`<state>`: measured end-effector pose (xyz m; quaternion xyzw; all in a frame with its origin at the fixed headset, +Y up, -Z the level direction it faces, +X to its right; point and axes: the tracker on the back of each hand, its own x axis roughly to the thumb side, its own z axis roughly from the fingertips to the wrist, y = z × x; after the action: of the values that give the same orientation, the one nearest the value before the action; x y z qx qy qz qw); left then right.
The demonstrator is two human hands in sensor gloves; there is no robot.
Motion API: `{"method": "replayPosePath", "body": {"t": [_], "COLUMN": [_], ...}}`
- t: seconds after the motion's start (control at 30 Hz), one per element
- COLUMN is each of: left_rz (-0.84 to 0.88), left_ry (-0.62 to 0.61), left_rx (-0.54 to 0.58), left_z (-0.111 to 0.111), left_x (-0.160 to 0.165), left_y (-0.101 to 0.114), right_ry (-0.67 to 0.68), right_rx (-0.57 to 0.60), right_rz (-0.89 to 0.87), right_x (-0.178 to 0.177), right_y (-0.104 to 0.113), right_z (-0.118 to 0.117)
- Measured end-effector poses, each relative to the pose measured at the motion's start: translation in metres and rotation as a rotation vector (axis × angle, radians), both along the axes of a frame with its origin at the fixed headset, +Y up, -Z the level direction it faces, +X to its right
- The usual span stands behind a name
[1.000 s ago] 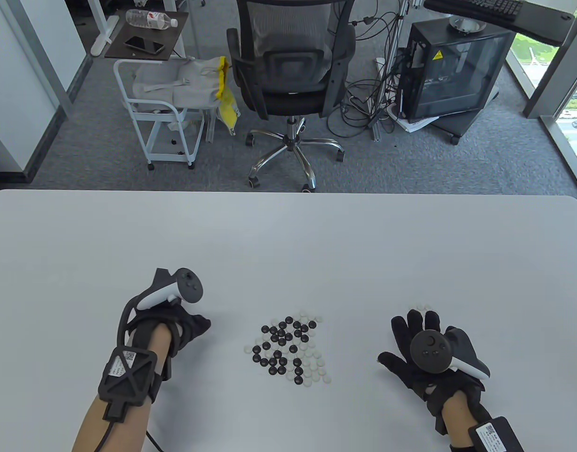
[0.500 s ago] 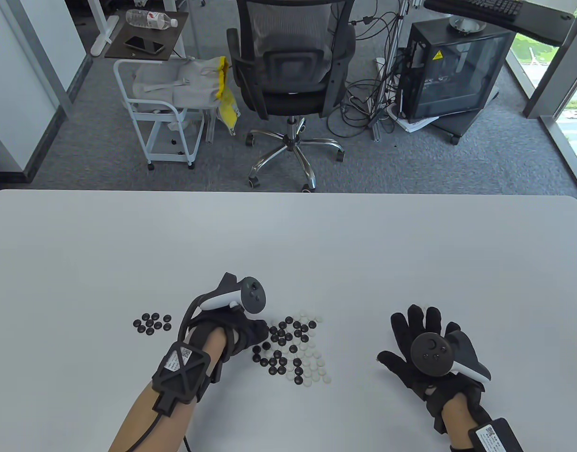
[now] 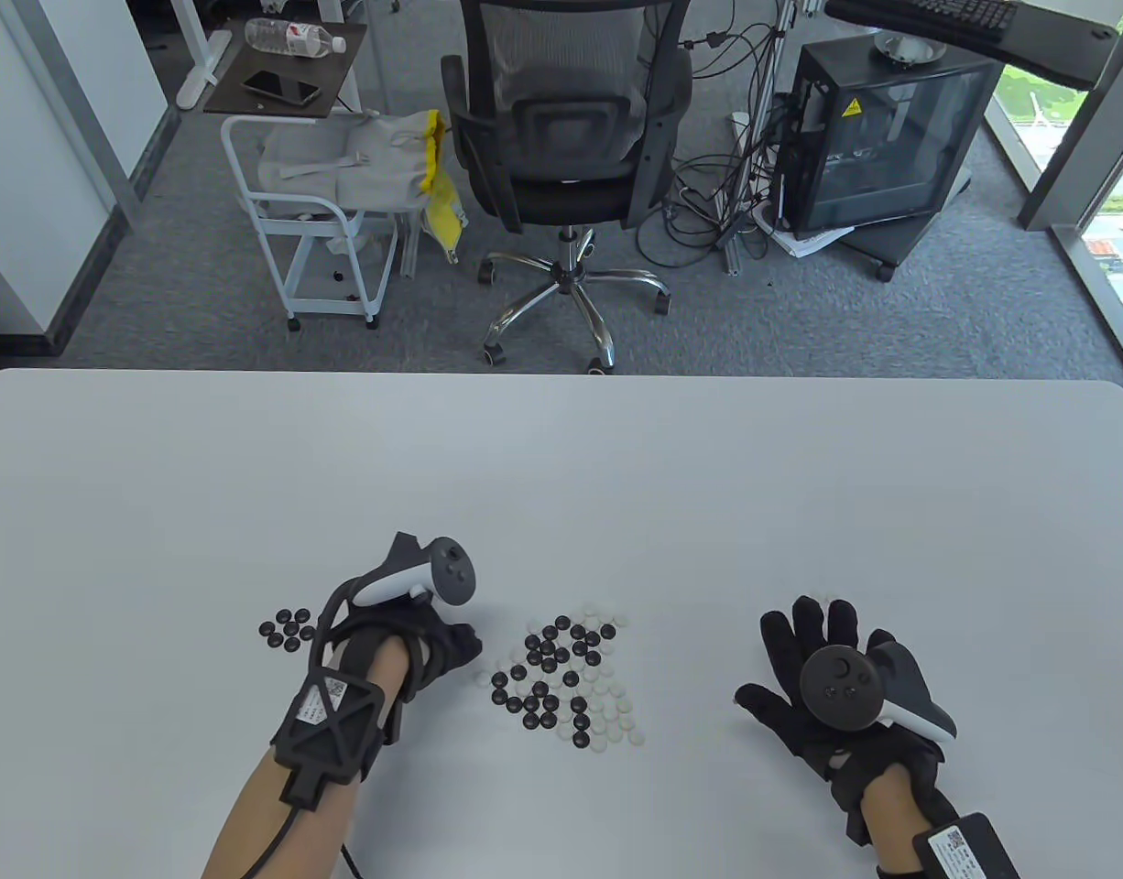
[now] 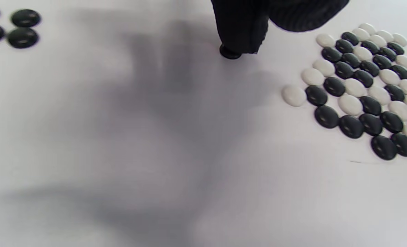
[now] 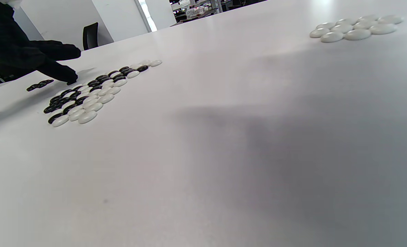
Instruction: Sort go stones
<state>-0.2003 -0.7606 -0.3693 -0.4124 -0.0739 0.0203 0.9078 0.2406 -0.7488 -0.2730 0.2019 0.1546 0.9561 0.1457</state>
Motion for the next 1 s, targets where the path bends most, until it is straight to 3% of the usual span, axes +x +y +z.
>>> {"method": "replayPosePath", "body": {"t": [0.2,0.5,0.87,1.0], "left_rz": [0.044,0.007,-0.008,0.001], "left_ry": [0.13,0.254,0.323,0.286], "left_rx": [0.001,0.004,0.006,0.024], "left_z": [0.016,0.034,0.03,0.029], "left_x": [-0.062,-0.113,-0.127,-0.117], "left_y": [0.001,0.001,0.001,0.009], "right_ry": [0.002,0.0,-0.003,-0.005], "right_rx": [-0.004,-0.019,-0.036,-0.03], "right_rz": [0.0,0.014,0.008,0.003], "right_x": [0.0,-0.002,-0.002,-0.001], "right_y": [-0.001,-0.001,-0.002,-0.001], "right_z": [0.0,0.0,-0.001,-0.001]}}
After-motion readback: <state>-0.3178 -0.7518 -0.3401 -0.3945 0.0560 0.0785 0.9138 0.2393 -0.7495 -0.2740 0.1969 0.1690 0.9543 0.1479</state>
